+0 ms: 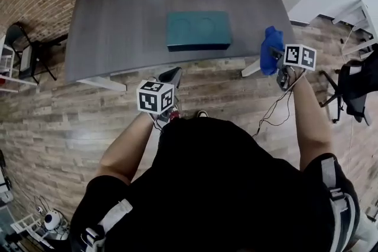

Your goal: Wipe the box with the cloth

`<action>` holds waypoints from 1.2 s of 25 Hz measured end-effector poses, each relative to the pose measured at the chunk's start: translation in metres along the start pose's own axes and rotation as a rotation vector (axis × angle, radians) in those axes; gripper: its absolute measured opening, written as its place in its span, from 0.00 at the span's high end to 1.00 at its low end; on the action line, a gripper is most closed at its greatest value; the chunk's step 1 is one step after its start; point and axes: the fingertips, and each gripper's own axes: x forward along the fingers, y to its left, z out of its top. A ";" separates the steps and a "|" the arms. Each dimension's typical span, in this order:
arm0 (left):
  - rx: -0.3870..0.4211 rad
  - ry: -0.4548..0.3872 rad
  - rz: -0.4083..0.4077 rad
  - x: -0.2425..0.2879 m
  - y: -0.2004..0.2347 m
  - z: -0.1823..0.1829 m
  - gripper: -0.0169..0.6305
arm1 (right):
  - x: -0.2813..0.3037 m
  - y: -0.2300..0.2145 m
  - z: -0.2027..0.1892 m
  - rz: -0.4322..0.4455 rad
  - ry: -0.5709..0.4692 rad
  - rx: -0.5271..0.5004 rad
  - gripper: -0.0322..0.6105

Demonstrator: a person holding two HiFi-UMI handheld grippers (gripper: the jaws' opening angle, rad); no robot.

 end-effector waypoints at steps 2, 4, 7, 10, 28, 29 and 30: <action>0.033 0.007 0.011 0.003 -0.009 0.000 0.96 | -0.007 -0.007 -0.002 0.018 -0.044 0.006 0.72; 0.071 0.007 0.025 0.004 -0.014 0.006 0.96 | -0.006 -0.003 0.000 0.024 -0.079 -0.040 0.72; 0.102 -0.012 0.045 0.005 -0.016 0.025 0.96 | -0.009 0.009 0.009 0.057 -0.165 -0.055 0.72; 0.135 -0.045 0.064 -0.003 -0.015 0.048 0.96 | -0.021 0.028 0.025 0.080 -0.255 -0.104 0.73; 0.039 -0.119 0.135 -0.033 0.002 0.069 0.96 | -0.010 0.115 0.050 0.241 -0.345 -0.245 0.73; 0.033 -0.122 0.134 -0.034 0.002 0.067 0.96 | -0.010 0.116 0.049 0.241 -0.342 -0.248 0.73; 0.027 -0.123 0.135 -0.035 0.002 0.065 0.96 | -0.010 0.117 0.048 0.240 -0.338 -0.250 0.73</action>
